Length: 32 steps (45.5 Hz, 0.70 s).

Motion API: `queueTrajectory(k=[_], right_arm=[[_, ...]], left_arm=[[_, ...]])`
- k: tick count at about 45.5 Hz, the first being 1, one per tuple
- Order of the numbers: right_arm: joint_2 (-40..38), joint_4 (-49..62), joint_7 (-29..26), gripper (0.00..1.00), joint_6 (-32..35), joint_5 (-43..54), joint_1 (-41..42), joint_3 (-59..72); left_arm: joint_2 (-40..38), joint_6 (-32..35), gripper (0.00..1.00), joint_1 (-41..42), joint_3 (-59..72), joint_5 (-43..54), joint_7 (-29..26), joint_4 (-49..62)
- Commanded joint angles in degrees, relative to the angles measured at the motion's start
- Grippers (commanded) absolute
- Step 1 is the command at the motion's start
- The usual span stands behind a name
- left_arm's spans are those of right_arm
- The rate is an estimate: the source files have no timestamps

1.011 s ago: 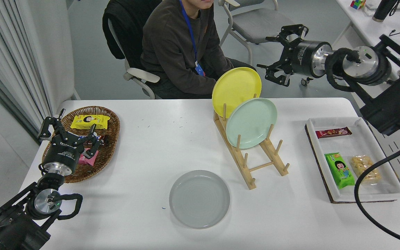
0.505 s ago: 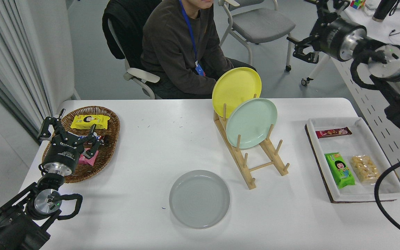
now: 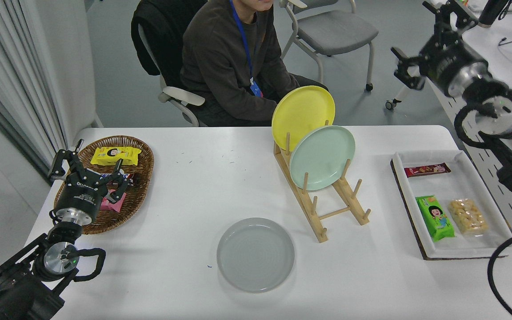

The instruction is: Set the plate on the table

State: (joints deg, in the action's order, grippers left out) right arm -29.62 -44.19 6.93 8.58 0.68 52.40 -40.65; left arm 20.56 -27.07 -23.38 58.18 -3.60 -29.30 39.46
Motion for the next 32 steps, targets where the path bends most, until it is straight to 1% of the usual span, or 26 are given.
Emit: queueTrajectory(k=[1,7,21,28,32], right_arm=[[-2.90,-3.01,0.90,0.99,2.58,0.03,-8.45,-1.27],[-1.76,-3.18,0.81,0.99,5.56,0.03,-12.93,-4.96],[3.17,-1.70,0.81,0.99,6.53,-1.12,-22.43,-18.14],[7.29,0.41,0.81,0.99,6.53,-1.12,-25.51,-24.91],[10.55,2.79,0.72,0.99,7.94,-1.12,-27.27,-29.39]], left_arm=[[0.00,0.00,0.98,0.00,0.00,0.00,0.04,0.00],[0.00,0.00,0.98,0.00,0.00,0.00,0.04,0.00],[0.00,0.00,0.98,0.00,0.00,0.00,-0.05,0.00],[0.00,0.00,0.98,0.00,0.09,0.00,0.04,0.00],[0.00,0.00,0.98,0.00,0.00,0.00,-0.05,0.00]])
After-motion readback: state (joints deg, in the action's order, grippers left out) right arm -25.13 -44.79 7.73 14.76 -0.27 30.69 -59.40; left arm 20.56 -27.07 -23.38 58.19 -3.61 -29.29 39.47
